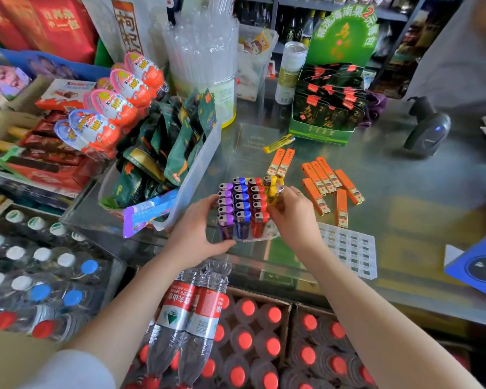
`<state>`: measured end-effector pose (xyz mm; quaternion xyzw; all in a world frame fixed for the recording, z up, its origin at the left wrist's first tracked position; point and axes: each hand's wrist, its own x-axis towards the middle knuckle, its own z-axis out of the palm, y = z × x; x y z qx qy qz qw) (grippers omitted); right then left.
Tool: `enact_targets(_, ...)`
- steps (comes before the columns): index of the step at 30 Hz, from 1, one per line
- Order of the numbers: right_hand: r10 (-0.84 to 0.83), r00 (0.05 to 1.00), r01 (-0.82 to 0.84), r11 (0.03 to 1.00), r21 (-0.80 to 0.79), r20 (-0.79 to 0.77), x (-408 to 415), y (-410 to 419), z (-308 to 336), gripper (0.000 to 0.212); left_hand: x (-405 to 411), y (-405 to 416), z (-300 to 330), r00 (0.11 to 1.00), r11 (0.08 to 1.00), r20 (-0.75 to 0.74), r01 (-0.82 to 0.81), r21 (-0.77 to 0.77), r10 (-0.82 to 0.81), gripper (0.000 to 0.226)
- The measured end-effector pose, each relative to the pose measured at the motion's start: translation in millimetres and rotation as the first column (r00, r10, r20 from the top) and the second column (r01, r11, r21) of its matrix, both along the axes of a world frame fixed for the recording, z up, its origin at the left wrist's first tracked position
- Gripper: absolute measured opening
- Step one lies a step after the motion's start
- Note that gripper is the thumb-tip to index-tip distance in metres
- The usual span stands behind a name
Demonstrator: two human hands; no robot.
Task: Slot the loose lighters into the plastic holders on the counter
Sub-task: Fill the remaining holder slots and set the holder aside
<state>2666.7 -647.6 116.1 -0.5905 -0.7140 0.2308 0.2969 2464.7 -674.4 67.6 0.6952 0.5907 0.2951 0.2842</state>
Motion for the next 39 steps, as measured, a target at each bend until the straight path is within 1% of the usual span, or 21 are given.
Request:
enact_targets(2, 0.004, 0.999, -0.004, 1.000, 0.003, 0.038, -2, 1, -2, 0.019, -1, 2, -3, 1.000, 1.000, 0.008, 0.003, -0.010, -0.003, 0.076)
enact_targets(5, 0.004, 0.998, -0.003, 1.000, -0.009, 0.064, -4, 3, -4, 0.016, -2, 2, -4, 1.000, 1.000, 0.000, 0.006, -0.009, -0.006, 0.075)
enact_targets(9, 0.039, 0.975, -0.031, 0.999, -0.039, 0.217, -2, 6, -5, 0.017, 0, -2, -1, 1.000, 1.000, 0.000, 0.000, 0.015, 0.000, 0.078)
enact_targets(11, 0.052, 0.971, -0.039, 0.998, -0.058, 0.235, 1, 7, -4, 0.020, 0, -3, 2, 1.000, 1.000, -0.007, 0.000, 0.019, 0.000, 0.078)
enact_targets(13, 0.041, 0.984, -0.030, 0.997, -0.066, 0.174, 4, 7, -3, 0.023, 1, -4, 4, 1.000, 1.000, -0.009, 0.001, 0.020, -0.001, 0.078)
enact_targets(16, -0.036, 0.999, 0.038, 0.997, -0.067, 0.035, 5, 4, 0, 0.034, 2, -4, 6, 1.000, 1.000, -0.006, -0.007, 0.019, 0.007, 0.077)
enact_targets(21, -0.108, 0.991, 0.109, 0.994, 0.009, -0.082, 0, 1, 0, 0.024, 2, -6, 7, 1.000, 1.000, -0.014, -0.008, 0.025, 0.009, 0.079)
enact_targets(24, -0.117, 0.974, 0.125, 0.992, 0.031, -0.196, 3, -1, 6, 0.021, 2, -6, 8, 1.000, 1.000, -0.006, 0.004, 0.020, -0.004, 0.079)
enact_targets(26, -0.131, 0.947, 0.136, 0.991, -0.002, -0.294, 7, -3, 9, 0.017, 2, -6, 7, 1.000, 1.000, -0.004, 0.007, 0.023, -0.007, 0.078)
enact_targets(28, -0.164, 0.917, 0.150, 0.986, -0.067, -0.364, 11, -4, 10, 0.010, 2, -5, 7, 1.000, 1.000, -0.011, -0.002, 0.020, 0.002, 0.078)
enact_targets(30, -0.189, 0.907, 0.141, 0.978, -0.151, -0.377, 15, -4, 9, 0.007, 1, -5, 6, 1.000, 1.000, -0.020, -0.001, 0.019, 0.001, 0.076)
enact_targets(33, -0.193, 0.879, 0.064, 0.953, -0.295, -0.435, 19, -3, 7, 0.011, 1, -3, 4, 1.000, 1.000, -0.026, 0.009, 0.018, -0.009, 0.075)
enact_targets(35, -0.198, 0.856, 0.026, 0.939, -0.344, -0.477, 18, -3, 4, 0.015, 1, -3, 4, 1.000, 1.000, -0.029, 0.010, 0.014, -0.009, 0.076)
enact_targets(37, -0.203, 0.877, 0.047, 0.938, -0.342, -0.435, 15, -1, 2, 0.014, 0, -3, 4, 0.999, 1.000, -0.031, 0.009, 0.010, -0.009, 0.076)
enact_targets(39, -0.188, 0.924, 0.089, 0.952, -0.292, -0.334, 12, 0, -2, 0.007, 0, -4, 4, 0.999, 1.000, -0.032, 0.006, 0.011, -0.006, 0.076)
